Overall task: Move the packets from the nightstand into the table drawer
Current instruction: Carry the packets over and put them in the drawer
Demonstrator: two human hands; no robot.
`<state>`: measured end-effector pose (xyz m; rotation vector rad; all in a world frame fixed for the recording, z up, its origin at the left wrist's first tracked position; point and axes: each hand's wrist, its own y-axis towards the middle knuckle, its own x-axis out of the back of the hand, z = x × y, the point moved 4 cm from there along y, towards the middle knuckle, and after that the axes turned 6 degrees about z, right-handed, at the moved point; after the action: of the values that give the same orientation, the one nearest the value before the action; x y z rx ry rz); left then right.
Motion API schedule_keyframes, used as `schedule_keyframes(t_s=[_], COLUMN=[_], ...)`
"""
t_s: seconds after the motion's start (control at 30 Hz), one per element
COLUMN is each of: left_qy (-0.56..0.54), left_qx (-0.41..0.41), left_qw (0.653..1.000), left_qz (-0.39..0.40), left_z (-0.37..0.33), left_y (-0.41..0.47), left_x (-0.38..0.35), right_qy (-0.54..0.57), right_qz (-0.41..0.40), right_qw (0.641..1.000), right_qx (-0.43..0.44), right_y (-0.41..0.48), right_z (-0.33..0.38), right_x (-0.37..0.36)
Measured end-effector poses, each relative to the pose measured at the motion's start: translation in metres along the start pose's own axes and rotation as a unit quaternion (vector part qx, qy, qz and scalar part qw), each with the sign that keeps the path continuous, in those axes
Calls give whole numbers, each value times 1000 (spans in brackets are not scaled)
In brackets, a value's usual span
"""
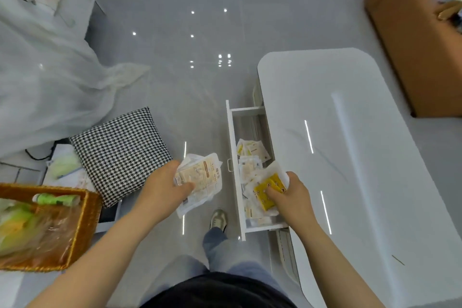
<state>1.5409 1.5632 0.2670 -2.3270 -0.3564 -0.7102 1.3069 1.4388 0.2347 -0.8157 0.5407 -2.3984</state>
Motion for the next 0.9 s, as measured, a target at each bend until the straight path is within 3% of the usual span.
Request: schedule_keyframes(t_s=[0.3, 0.53, 0.9], left_qy=[110, 192, 396], left_qx=[-58, -77, -142], left_qw=[990, 964, 856], left_qz=[71, 170, 302], left_z=[-53, -88, -120], left_y=[115, 210, 383], left_x=[7, -19, -99], right_qy=[39, 127, 282], right_qz=[-70, -147, -250], right_qw=[994, 967, 871], right_qx=[-75, -164, -317], right_y=[52, 83, 159], right_z=[6, -10, -63], right_x=[24, 28, -28])
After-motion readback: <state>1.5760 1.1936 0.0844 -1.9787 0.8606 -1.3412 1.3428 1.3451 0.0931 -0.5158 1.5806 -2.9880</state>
